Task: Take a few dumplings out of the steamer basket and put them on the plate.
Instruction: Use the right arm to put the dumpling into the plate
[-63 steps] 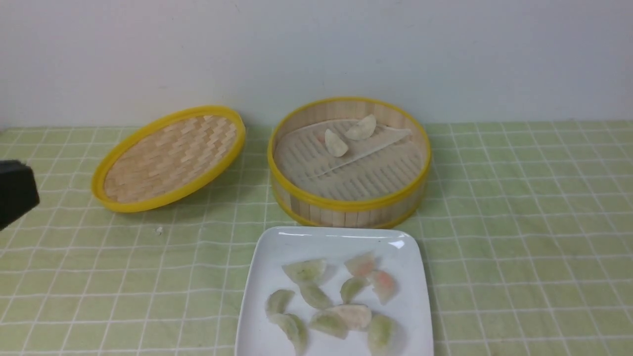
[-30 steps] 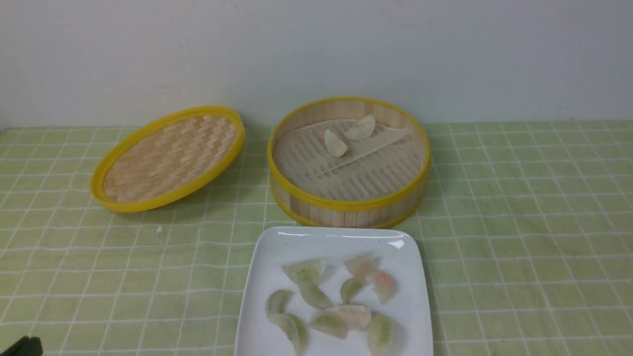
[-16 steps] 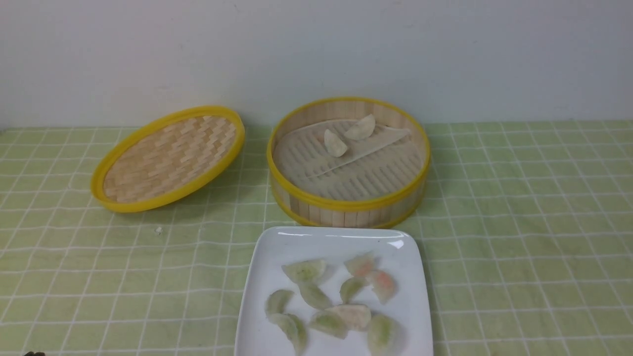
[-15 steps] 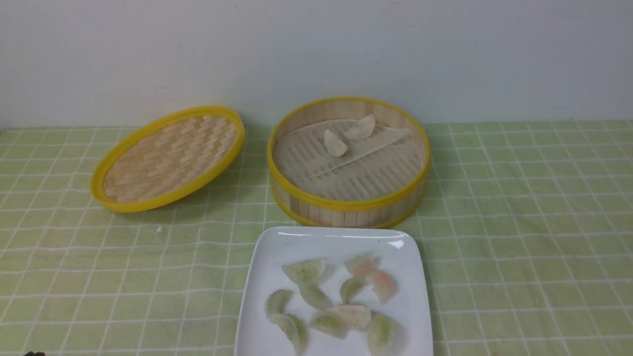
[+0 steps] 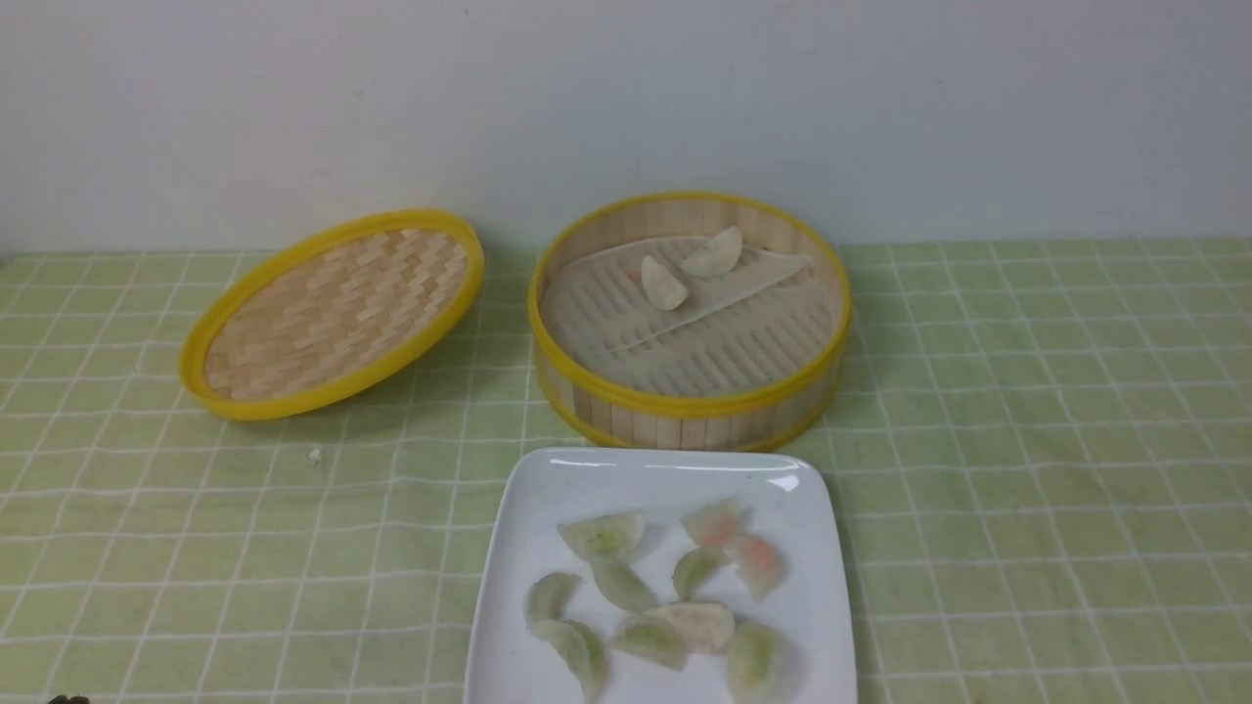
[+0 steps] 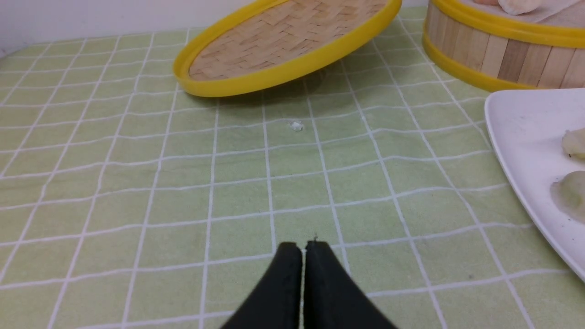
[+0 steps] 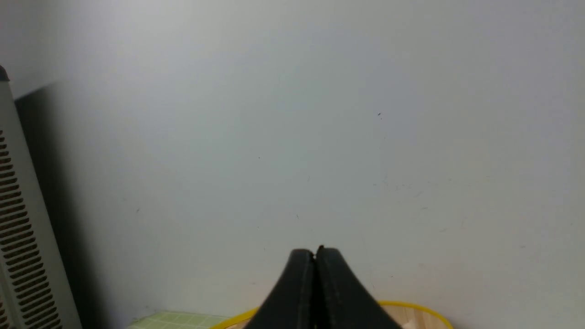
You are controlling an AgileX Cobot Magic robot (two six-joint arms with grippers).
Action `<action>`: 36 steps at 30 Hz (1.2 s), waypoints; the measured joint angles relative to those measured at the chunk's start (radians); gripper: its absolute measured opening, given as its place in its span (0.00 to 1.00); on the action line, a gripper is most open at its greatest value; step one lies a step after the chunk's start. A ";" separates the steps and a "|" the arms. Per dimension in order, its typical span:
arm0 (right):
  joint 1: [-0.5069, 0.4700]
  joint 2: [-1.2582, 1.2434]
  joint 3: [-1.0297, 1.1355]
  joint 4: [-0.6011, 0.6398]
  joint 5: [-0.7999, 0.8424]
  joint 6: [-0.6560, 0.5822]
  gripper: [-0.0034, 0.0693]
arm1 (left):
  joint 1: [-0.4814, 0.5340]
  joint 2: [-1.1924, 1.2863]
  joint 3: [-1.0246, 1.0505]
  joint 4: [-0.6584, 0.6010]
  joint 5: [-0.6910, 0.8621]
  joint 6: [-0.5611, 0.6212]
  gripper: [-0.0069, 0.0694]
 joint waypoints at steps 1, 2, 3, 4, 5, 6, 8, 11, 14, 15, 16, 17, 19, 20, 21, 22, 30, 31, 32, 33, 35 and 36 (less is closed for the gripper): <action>0.000 0.000 0.000 0.009 0.000 -0.023 0.03 | 0.000 0.000 0.000 0.000 0.000 0.000 0.08; 0.000 0.000 0.000 0.036 -0.002 -0.059 0.03 | 0.000 0.000 0.000 0.000 0.000 0.000 0.08; 0.000 0.000 0.000 0.070 -0.002 -0.097 0.03 | 0.000 0.000 0.000 0.000 0.000 0.000 0.08; 0.000 0.000 0.001 0.099 -0.003 -0.130 0.03 | 0.000 0.000 0.000 0.000 0.000 0.000 0.08; 0.000 0.000 0.002 0.153 -0.006 -0.191 0.03 | 0.000 0.000 0.000 0.000 0.000 0.000 0.08; 0.000 0.000 0.005 0.216 -0.016 -0.268 0.03 | 0.000 0.000 0.000 0.000 0.000 0.000 0.08; 0.000 0.000 0.010 0.300 -0.026 -0.372 0.03 | 0.000 0.000 0.000 0.000 0.000 0.000 0.08; 0.000 0.000 0.010 0.396 -0.045 -0.482 0.03 | 0.000 0.000 0.000 0.000 0.000 0.000 0.08; 0.000 0.000 0.011 0.430 -0.045 -0.509 0.03 | 0.000 0.000 0.000 0.000 0.001 0.001 0.08; 0.000 0.000 0.011 0.431 -0.045 -0.510 0.03 | 0.000 0.000 0.000 0.000 0.001 0.001 0.08; -0.005 -0.001 0.017 0.432 -0.045 -0.515 0.03 | 0.000 0.000 0.000 0.000 0.001 0.001 0.08; -0.033 -0.002 0.030 0.432 -0.045 -0.516 0.03 | 0.000 0.000 0.000 0.000 0.001 0.001 0.08; -0.095 -0.006 0.054 0.432 -0.044 -0.516 0.03 | 0.000 0.000 0.000 0.000 0.001 0.001 0.08; -0.133 -0.007 0.076 0.435 -0.043 -0.516 0.03 | 0.000 0.000 0.000 0.000 0.001 0.001 0.08; -0.184 -0.007 0.102 0.436 -0.043 -0.516 0.03 | 0.000 0.000 0.000 0.000 0.001 0.001 0.08; -0.247 -0.007 0.132 0.436 -0.043 -0.517 0.03 | 0.000 0.000 0.000 0.000 0.001 0.001 0.08; -0.590 -0.007 0.438 0.432 -0.028 -0.521 0.03 | 0.000 0.000 0.000 0.000 0.001 0.001 0.08; -0.602 -0.007 0.453 0.433 -0.017 -0.521 0.03 | 0.000 0.000 0.000 0.000 0.001 0.001 0.08; -0.611 -0.007 0.465 0.434 -0.009 -0.521 0.03 | 0.000 0.000 0.000 0.000 0.001 0.001 0.08; -0.621 -0.006 0.470 0.435 -0.005 -0.521 0.03 | 0.000 0.000 0.000 0.000 0.001 0.001 0.08; -0.627 -0.006 0.471 0.437 -0.005 -0.521 0.03 | 0.000 0.000 0.000 0.000 0.001 0.001 0.08; -0.628 -0.006 0.471 0.439 -0.005 -0.521 0.03 | 0.000 0.000 0.000 0.000 0.001 0.001 0.08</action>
